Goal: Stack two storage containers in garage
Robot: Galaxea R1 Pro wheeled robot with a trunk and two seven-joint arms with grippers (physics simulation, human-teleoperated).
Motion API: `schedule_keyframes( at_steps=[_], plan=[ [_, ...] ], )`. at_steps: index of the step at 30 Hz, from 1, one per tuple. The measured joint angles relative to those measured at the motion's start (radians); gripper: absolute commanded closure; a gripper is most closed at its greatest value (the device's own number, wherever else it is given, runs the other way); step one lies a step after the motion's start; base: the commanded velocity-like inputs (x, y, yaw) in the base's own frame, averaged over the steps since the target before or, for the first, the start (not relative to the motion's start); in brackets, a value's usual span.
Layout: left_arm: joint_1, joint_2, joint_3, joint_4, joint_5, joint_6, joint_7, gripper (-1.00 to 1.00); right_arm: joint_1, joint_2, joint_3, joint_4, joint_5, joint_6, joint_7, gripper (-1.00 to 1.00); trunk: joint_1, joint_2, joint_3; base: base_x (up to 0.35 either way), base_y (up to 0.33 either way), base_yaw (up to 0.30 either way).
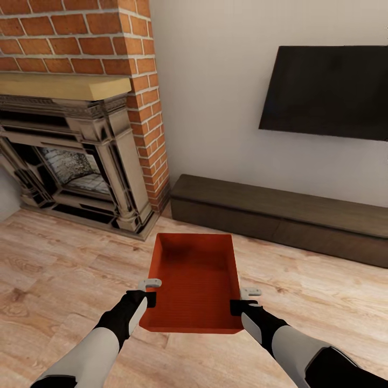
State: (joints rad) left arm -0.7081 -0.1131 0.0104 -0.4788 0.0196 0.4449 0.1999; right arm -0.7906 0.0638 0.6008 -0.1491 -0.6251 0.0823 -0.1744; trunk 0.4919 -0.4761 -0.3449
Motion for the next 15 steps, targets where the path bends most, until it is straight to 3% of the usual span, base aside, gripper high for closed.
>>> schedule_keyframes(
  at_steps=[11, 15],
  plan=[
    [0.0, 0.0, 0.0, 0.0, 0.0, 0.0, 0.0, 1.0, 0.001, 0.0, 0.0, 0.0, 0.0, -0.001, 0.0, 1.0, -0.042, 0.077, 0.051, 0.0, 0.0, 0.0],
    [0.0, 0.0, 0.0, 0.0, 0.0, 0.0, 0.0, 1.0, 0.0, 0.0, 0.0, 0.0, 0.0, 0.0, 0.0, 1.0, -0.042, 0.078, 0.058, 0.0, 0.0, 0.0]
  ],
)
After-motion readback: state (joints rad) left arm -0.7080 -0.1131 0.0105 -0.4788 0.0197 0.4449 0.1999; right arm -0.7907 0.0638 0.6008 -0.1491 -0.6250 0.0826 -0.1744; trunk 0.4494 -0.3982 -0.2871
